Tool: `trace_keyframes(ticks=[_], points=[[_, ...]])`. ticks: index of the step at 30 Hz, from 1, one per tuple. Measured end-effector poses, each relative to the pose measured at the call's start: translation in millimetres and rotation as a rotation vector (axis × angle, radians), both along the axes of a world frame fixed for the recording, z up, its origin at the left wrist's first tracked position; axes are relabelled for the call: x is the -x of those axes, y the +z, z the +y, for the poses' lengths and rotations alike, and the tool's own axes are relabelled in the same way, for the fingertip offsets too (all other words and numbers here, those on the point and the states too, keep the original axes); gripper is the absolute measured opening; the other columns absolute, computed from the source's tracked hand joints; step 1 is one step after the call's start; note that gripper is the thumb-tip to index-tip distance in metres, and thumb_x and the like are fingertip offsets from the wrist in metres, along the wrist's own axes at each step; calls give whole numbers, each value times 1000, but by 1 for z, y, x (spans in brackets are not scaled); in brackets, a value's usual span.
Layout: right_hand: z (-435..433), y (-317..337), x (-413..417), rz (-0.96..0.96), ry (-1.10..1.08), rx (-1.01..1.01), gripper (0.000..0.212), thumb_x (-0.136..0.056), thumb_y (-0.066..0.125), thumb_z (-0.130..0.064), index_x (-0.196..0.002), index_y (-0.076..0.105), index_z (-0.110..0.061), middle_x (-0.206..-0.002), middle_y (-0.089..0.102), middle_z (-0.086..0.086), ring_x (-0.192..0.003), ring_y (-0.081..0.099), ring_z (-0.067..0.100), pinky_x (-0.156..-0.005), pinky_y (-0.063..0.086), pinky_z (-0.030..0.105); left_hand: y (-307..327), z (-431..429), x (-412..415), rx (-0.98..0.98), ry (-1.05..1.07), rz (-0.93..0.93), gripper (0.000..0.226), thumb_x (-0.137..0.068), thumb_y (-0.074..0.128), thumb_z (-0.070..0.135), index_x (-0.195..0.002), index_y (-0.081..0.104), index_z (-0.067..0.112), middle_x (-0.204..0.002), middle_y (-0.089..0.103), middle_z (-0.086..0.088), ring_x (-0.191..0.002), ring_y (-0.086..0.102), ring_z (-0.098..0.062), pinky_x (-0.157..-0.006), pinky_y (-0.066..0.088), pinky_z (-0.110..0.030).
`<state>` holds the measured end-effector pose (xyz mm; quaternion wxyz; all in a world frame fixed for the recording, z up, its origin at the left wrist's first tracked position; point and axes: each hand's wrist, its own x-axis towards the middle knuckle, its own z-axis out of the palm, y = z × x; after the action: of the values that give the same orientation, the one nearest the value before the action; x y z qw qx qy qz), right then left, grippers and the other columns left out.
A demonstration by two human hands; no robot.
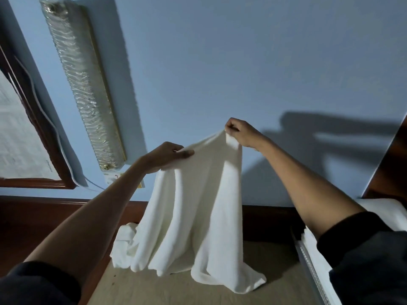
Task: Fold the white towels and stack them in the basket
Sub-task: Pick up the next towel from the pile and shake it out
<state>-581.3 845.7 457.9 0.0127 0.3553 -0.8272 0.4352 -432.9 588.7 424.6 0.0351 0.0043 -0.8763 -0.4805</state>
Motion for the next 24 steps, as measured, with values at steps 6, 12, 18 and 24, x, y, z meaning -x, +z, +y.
trace_keyframes(ticks=[6, 12, 18, 24], points=[[54, -30, 39, 91, -580, -92, 10, -98, 50, -16, -92, 54, -22, -103, 67, 12, -99, 61, 33, -77, 42, 35, -1, -16, -9, 39, 84, -85, 39, -89, 77, 38, -92, 75, -1, -60, 56, 4, -47, 45, -6, -43, 28, -19], [28, -27, 20, -113, -113, -373, 60, -87, 78, -17, -139, 48, -14, -129, 57, 4, -112, 57, 19, -91, 44, 29, 24, 1, 5, 77, -13, -52, 33, -87, 80, 34, -94, 77, 2, -76, 69, -6, -67, 62, -16, -56, 46, -22], [-18, -6, -18, -392, 361, -422, 13, -89, 79, -30, -98, 72, -24, -102, 71, -14, -109, 66, 8, -100, 49, 30, 45, 32, 28, 199, -188, -34, 39, -88, 81, 31, -61, 60, 12, -66, 31, -4, -64, 29, -15, -58, 21, -28], [1, -3, -3, -368, 319, -118, 24, -101, 61, -37, -95, 65, -14, -91, 63, -6, -88, 61, 8, -83, 53, 25, 37, 22, 24, 127, -113, -75, 31, -86, 82, 39, -68, 71, 15, -68, 47, -2, -66, 42, -15, -58, 28, -27]])
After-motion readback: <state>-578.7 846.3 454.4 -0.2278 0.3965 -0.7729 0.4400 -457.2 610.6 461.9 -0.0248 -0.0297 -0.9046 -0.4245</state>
